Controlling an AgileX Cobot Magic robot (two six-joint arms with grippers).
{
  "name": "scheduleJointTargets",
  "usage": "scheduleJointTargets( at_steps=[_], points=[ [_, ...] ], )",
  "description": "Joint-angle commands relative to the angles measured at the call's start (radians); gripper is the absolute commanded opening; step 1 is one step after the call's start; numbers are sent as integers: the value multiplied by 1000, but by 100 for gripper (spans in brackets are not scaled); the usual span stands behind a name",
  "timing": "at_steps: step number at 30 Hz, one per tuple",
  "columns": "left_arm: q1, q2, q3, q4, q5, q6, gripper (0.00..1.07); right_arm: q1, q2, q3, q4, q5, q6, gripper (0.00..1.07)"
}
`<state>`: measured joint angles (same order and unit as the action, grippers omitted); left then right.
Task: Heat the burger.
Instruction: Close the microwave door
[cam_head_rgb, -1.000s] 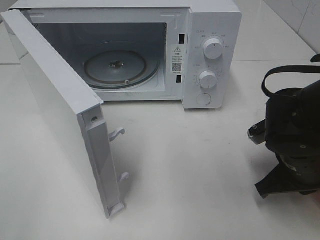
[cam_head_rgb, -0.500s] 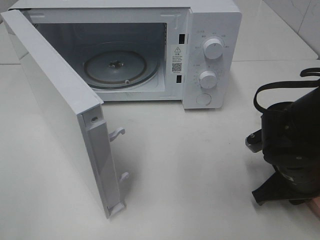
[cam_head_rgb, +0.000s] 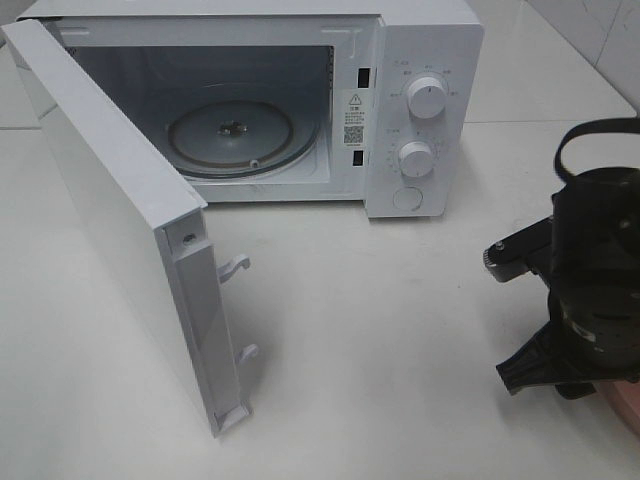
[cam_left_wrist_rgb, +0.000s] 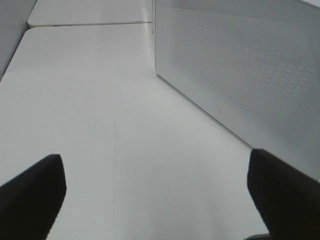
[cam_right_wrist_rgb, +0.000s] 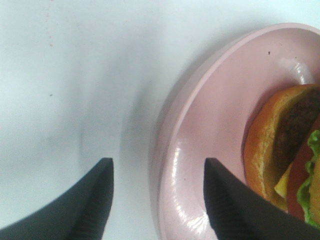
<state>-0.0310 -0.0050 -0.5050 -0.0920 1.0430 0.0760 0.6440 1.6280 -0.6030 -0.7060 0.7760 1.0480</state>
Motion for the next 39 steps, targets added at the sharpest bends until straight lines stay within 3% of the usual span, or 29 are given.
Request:
scheduleJointTargets(
  at_steps=[1,12,26,39],
  points=[
    [3,-19,3,-4,-7,-6,90,3,-87,3,84,11,-117,56],
    [3,-19,3,-3,-7,-6,90,3,-356,3,270,13,-374,69],
    [3,-19,3,-3,-7,-6,90,3,-674,-19,562,104,-743,69],
    [3,-19,3,-4,-7,-6,90,3,-973,-29,595,293,-843,76]
  ],
)
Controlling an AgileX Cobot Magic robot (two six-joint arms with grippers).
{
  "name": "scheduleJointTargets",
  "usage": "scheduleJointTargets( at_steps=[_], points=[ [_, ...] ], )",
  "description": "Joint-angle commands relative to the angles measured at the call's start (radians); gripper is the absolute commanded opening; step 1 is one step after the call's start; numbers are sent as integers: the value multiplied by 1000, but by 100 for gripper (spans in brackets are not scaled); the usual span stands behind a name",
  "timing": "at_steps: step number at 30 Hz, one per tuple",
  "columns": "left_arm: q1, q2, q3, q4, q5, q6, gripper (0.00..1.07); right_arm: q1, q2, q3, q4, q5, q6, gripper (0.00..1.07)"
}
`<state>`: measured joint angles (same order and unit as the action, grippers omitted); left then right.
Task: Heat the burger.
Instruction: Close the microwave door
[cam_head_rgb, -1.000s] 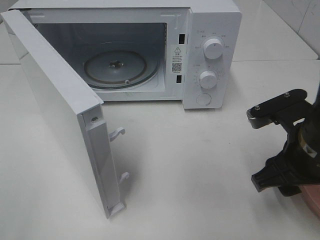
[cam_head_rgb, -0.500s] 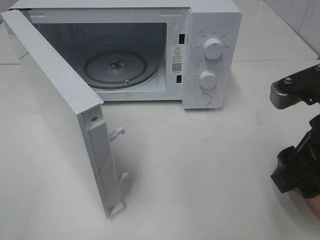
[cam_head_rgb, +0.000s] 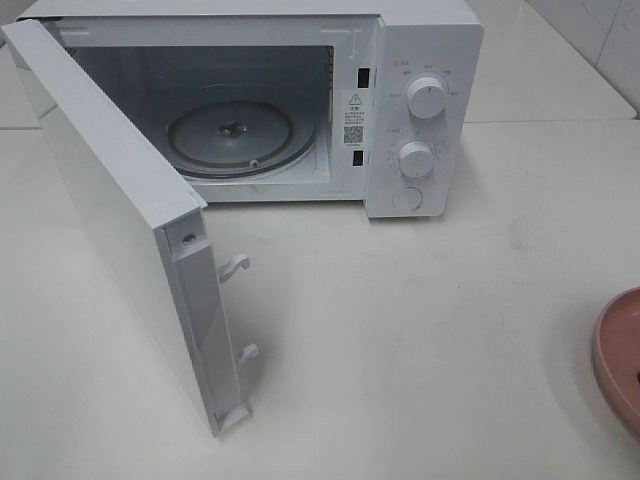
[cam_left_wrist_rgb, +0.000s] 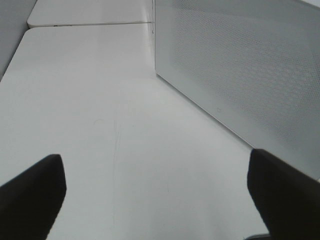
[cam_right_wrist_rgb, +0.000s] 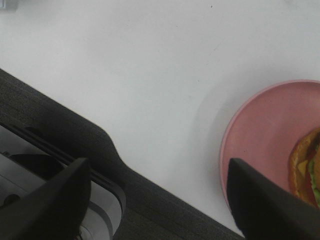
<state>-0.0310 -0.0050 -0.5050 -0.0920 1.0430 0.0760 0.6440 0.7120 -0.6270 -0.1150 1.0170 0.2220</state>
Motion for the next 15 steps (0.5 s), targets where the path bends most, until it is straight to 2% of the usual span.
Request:
scheduleJointTargets(
  at_steps=[1,15],
  points=[
    [3,-19,3,-4,-7,-6,90,3,-57,-5,4,52,-17,76],
    [3,-19,3,-4,-7,-6,90,3,-303,-4,1,219,-18,76]
  ],
)
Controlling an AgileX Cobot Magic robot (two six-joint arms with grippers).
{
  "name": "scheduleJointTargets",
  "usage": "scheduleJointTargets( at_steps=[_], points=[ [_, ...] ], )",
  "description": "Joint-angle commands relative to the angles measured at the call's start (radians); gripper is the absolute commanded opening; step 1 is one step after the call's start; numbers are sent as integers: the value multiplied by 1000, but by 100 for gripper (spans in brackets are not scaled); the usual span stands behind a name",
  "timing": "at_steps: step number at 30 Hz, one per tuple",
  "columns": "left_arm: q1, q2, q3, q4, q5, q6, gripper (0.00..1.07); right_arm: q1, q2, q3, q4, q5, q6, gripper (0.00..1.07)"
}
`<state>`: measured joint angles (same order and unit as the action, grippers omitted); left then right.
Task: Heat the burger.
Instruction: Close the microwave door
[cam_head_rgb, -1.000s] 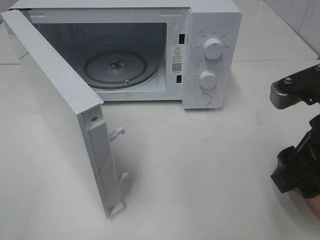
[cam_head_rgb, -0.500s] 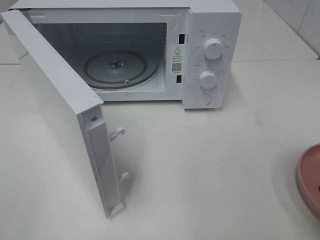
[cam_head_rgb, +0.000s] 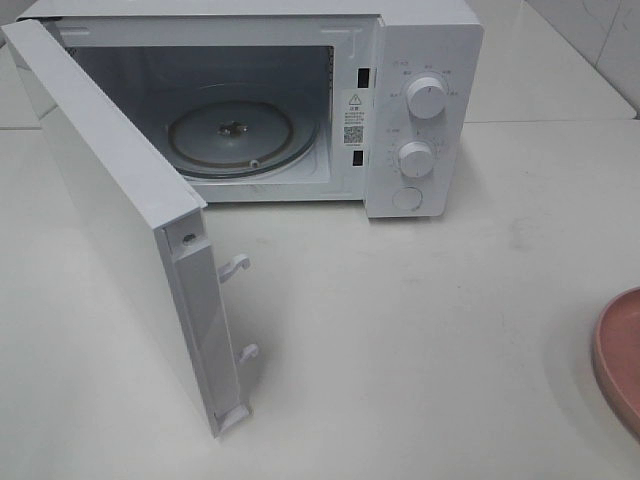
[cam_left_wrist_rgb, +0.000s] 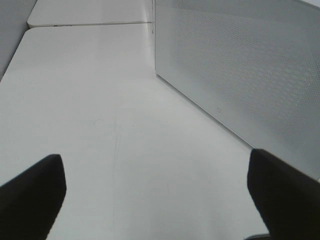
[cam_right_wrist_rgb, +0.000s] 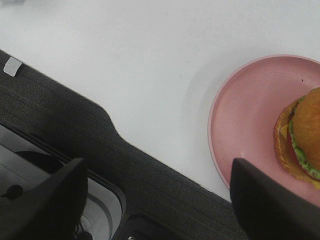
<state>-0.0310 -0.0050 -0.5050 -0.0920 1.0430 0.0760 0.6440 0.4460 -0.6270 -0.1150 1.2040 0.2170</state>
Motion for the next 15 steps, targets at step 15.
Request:
scheduleJointTargets(
  at_steps=[15],
  points=[
    [3,-19,3,-4,-7,-6,90,-212,-279,8,-8,-11,-84,77]
  ],
)
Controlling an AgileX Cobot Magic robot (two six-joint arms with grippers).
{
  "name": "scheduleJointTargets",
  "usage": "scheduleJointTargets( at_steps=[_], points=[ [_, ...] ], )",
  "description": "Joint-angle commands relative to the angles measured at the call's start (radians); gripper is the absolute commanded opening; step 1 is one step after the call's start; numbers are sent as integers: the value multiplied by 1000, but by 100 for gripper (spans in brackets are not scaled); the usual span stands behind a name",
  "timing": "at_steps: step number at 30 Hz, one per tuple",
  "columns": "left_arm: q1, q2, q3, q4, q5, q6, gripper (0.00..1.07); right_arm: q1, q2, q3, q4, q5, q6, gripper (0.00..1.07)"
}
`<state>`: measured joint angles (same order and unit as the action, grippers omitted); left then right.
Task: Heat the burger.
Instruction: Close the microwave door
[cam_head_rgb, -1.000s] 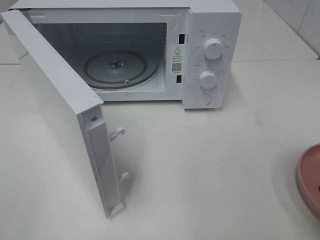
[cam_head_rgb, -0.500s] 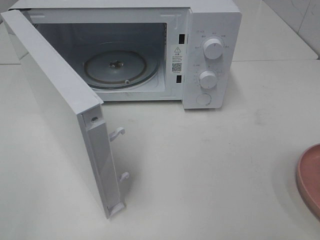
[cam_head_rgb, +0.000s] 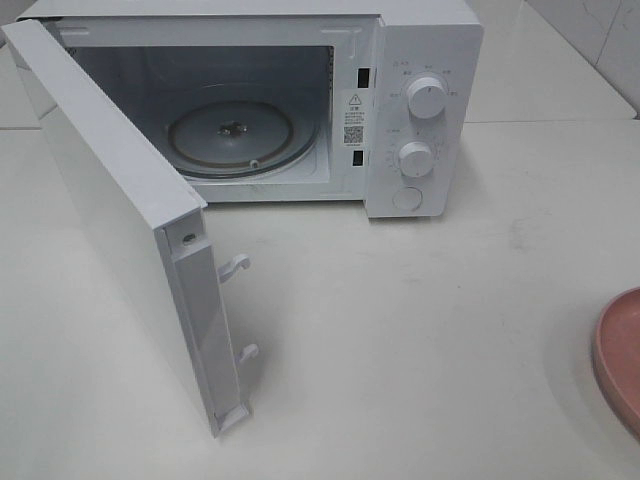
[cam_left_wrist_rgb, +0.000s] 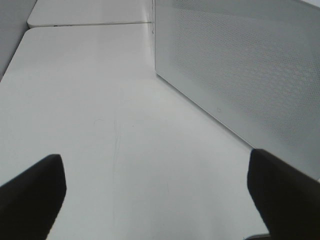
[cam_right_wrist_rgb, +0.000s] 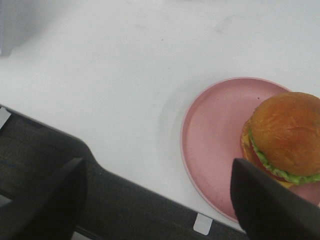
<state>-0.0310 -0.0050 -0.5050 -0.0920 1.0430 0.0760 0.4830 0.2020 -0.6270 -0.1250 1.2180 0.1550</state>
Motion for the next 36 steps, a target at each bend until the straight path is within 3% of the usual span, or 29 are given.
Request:
scheduleJointTargets(
  at_steps=[1,20,36],
  points=[
    [3,-19,3,-4,-7,-6,90,-67,-45,16,7,-32,-22,77],
    [3,-19,3,-4,-7,-6,90,-311,-233,101,103,-146,-22,76],
    [3,-19,3,-4,-7,-6,90,-328,-232,120,135,-181,-20,76]
  ],
)
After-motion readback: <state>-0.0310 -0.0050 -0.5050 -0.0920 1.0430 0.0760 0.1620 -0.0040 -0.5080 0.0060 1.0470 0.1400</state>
